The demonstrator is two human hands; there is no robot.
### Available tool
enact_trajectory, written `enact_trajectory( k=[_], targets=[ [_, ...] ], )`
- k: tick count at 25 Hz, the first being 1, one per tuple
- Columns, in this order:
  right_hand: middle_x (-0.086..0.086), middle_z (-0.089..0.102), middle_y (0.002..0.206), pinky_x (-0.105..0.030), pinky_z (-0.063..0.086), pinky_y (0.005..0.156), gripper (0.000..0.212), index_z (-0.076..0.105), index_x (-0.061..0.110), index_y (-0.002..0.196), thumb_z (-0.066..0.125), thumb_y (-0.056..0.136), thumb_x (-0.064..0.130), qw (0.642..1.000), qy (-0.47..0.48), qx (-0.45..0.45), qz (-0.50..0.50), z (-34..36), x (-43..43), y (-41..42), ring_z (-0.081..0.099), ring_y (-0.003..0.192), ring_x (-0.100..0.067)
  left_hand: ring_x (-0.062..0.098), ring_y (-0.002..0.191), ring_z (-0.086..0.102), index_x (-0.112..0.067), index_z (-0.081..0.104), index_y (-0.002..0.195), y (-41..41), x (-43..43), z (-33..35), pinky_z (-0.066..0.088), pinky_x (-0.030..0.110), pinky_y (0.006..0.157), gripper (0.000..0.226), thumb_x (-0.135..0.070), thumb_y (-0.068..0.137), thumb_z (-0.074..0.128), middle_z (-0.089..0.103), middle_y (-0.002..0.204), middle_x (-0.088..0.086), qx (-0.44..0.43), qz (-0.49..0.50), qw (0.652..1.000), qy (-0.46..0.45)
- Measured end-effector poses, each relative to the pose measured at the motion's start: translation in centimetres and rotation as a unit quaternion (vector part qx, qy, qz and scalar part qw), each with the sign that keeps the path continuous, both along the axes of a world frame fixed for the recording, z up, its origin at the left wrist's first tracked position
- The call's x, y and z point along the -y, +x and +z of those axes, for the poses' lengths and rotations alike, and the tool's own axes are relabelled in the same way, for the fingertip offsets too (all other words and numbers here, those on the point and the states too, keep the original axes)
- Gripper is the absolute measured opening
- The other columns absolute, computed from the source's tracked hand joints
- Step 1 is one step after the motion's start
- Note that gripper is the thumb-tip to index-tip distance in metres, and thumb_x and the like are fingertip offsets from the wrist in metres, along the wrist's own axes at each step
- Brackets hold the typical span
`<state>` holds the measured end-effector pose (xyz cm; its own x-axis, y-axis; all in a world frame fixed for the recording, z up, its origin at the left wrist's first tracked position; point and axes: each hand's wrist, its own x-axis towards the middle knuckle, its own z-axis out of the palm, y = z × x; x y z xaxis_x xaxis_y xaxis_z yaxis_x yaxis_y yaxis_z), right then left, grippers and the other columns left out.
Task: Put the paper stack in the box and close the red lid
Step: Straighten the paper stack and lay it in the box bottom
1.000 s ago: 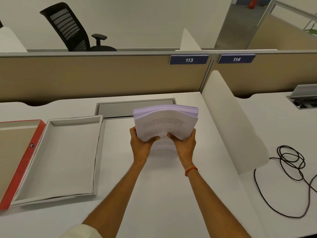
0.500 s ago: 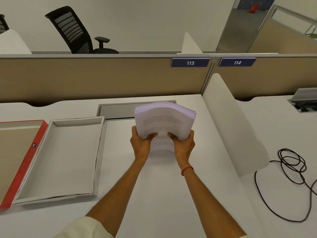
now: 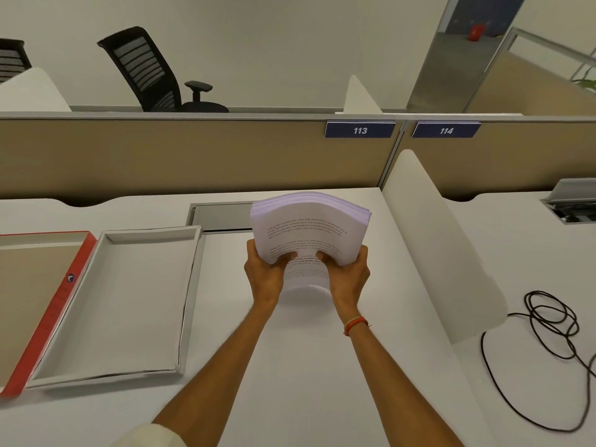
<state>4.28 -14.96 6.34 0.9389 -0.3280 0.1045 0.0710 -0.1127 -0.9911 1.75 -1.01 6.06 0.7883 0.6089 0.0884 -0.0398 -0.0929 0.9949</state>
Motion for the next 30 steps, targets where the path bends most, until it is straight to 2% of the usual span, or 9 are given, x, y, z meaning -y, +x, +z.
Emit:
enact_trajectory(
  k=[5,7,9,12,15,19,22,26,30],
  targets=[
    [0.003,0.06,0.095,-0.007,0.05,0.048,0.059,0.045,0.021,0.102,0.09,0.064,0.025,0.994,-0.076,-0.075,0.032,1.5,-0.1,1.3,0.063,0.074,-0.006,0.012,0.08,0.066,-0.033,0.038,0.109,0.7,-0.9,1.4,0.047,0.004,0.046,0.065,-0.023,0.066,0.086,0.059,0.097,-0.014,-0.083,-0.019,0.995,0.046],
    [0.0,0.059,0.099,-0.009,0.048,0.05,0.059,0.043,0.017,0.102,0.089,0.066,0.024,0.986,-0.125,-0.096,0.052,2.0,0.0,1.8,0.065,0.078,-0.016,0.012,0.075,0.065,-0.027,0.036,0.109,0.9,-1.3,1.6,0.048,0.006,0.045,0.066,-0.023,0.066,0.087,0.06,0.103,-0.006,-0.115,-0.023,0.991,0.067],
    [-0.007,0.061,0.106,-0.018,0.051,0.062,0.06,0.043,0.012,0.105,0.088,0.068,0.023,0.975,-0.176,-0.116,0.069,2.2,0.1,2.3,0.064,0.089,-0.023,0.013,0.075,0.065,-0.021,0.038,0.112,0.9,-1.7,1.7,0.051,0.012,0.055,0.068,-0.024,0.066,0.088,0.062,0.109,0.001,-0.15,-0.024,0.985,0.082],
    [-0.015,0.062,0.117,-0.03,0.052,0.075,0.061,0.046,0.003,0.11,0.087,0.07,0.024,0.956,-0.232,-0.153,0.094,2.1,0.1,2.7,0.063,0.104,-0.031,0.024,0.091,0.067,-0.013,0.045,0.118,0.7,-2.1,1.6,0.056,0.027,0.072,0.069,-0.025,0.066,0.088,0.064,0.117,0.009,-0.198,-0.026,0.973,0.117],
    [-0.017,0.064,0.117,-0.028,0.048,0.071,0.06,0.049,0.0,0.109,0.087,0.07,0.025,0.944,-0.251,-0.18,0.116,1.8,0.0,2.6,0.064,0.105,-0.032,0.027,0.096,0.069,-0.01,0.051,0.118,0.2,-2.4,1.6,0.055,0.027,0.072,0.065,-0.027,0.067,0.088,0.066,0.119,0.011,-0.231,-0.032,0.962,0.144],
    [-0.017,0.064,0.117,-0.027,0.047,0.07,0.059,0.051,-0.001,0.108,0.087,0.07,0.026,0.938,-0.251,-0.196,0.135,1.2,-0.3,2.1,0.064,0.105,-0.032,0.016,0.079,0.063,-0.013,0.056,0.112,-0.7,-2.9,1.8,0.043,0.013,0.054,0.054,-0.028,0.07,0.086,0.069,0.115,0.011,-0.241,-0.037,0.956,0.162],
    [-0.017,0.066,0.116,-0.027,0.051,0.07,0.057,0.054,-0.001,0.108,0.086,0.07,0.027,0.935,-0.246,-0.201,0.156,1.4,-1.6,1.9,0.066,0.103,-0.032,0.013,0.076,0.06,-0.013,0.058,0.11,-1.4,-4.2,2.4,0.037,0.01,0.051,0.05,-0.028,0.071,0.085,0.07,0.114,0.01,-0.24,-0.029,0.955,0.172],
    [-0.017,0.064,0.116,-0.028,0.052,0.07,0.057,0.053,0.0,0.109,0.085,0.072,0.029,0.934,-0.244,-0.201,0.168,1.8,-4.9,1.0,0.065,0.103,-0.031,0.022,0.084,0.068,-0.011,0.06,0.111,-2.5,-7.5,3.1,0.046,0.015,0.058,0.052,-0.028,0.069,0.086,0.071,0.116,0.012,-0.233,-0.024,0.955,0.183],
    [-0.015,0.066,0.113,-0.018,0.043,0.056,0.055,0.054,0.001,0.106,0.085,0.071,0.028,0.936,-0.233,-0.202,0.17,2.1,-9.6,-0.3,0.067,0.1,-0.03,0.031,0.101,0.069,-0.006,0.06,0.115,-3.7,-12.1,3.4,0.055,0.032,0.075,0.06,-0.025,0.065,0.089,0.069,0.119,0.014,-0.237,-0.017,0.956,0.171]
  ],
)
